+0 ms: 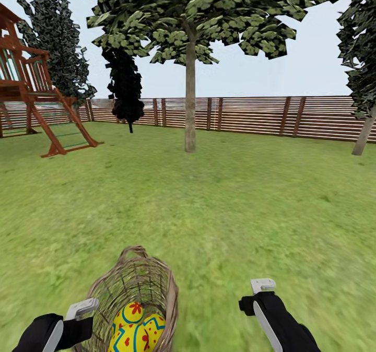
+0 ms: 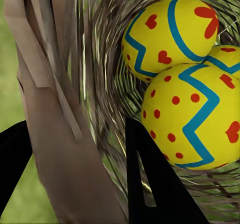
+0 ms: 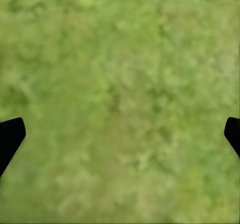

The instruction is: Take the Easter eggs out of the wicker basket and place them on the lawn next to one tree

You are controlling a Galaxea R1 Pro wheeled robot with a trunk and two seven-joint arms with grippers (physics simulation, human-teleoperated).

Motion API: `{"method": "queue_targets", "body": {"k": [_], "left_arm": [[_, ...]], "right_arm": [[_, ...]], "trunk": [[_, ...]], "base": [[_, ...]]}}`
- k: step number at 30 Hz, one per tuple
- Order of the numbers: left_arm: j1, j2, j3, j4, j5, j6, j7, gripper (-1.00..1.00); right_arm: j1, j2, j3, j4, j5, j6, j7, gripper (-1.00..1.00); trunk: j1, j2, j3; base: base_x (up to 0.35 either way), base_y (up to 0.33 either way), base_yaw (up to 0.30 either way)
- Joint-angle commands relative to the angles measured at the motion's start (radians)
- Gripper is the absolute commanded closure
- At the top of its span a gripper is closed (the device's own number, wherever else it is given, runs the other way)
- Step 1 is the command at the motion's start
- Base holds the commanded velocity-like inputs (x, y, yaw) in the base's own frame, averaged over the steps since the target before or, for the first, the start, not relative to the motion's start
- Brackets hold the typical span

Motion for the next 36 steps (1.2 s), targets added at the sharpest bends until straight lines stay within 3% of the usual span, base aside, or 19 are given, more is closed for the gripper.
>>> {"method": "queue_targets", "body": {"k": [1, 36], "left_arm": [[-0.001, 0.0, 0.002, -0.001, 0.007, 0.005, -0.007, 1.0], [-0.001, -0.002, 0.0, -0.001, 0.007, 0.005, -0.008, 1.0]], "right_arm": [[-0.001, -0.001, 0.004, -0.001, -0.011, 0.003, -0.01, -1.0], [-0.001, -0.001, 0.004, -0.001, -0.011, 0.003, -0.01, -1.0]], "trunk": [[0.0, -0.001, -0.001], [0.0, -0.001, -0.001]], "base": [[0.343, 0.0, 0.0], [0.343, 0.0, -0.019]]}}
